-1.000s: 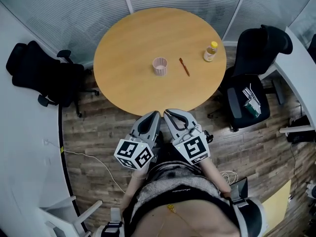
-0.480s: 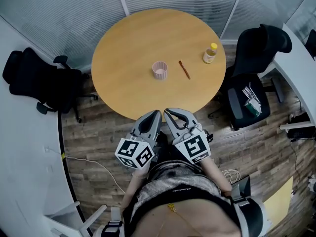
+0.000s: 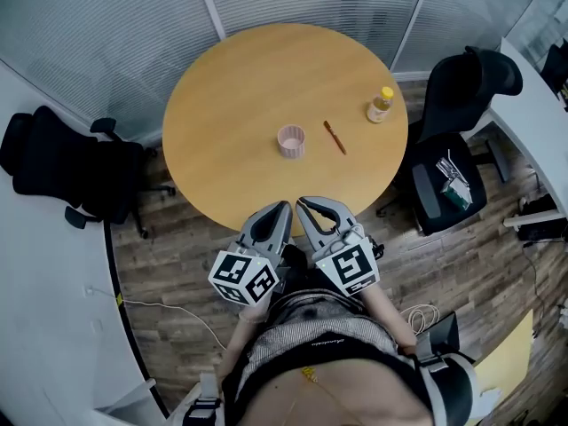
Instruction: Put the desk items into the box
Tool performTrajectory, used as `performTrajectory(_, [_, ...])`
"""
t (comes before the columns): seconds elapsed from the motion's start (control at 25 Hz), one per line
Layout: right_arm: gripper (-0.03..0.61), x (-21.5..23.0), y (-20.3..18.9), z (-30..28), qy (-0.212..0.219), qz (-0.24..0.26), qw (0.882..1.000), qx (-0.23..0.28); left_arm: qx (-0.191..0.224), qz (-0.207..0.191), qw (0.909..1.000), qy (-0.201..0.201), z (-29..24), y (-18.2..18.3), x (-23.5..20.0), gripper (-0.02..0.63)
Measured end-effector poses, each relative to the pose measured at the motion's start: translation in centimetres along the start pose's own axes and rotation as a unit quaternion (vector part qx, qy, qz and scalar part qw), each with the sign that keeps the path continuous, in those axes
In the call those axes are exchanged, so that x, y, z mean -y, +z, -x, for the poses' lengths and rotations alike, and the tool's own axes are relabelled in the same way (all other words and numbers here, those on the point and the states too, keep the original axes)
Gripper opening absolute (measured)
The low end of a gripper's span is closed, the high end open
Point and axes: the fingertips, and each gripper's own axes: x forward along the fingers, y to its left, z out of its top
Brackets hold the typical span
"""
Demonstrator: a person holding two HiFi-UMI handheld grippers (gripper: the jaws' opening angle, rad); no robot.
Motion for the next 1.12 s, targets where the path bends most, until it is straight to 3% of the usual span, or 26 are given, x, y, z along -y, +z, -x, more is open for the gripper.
performTrajectory(1.12, [0.025,2.3,0.3,-9.6,-0.072,-0.008,0.997,-0.02,-0.039,0.002,0.9961,-0.079,-3.3,2.8,-8.8,0.002])
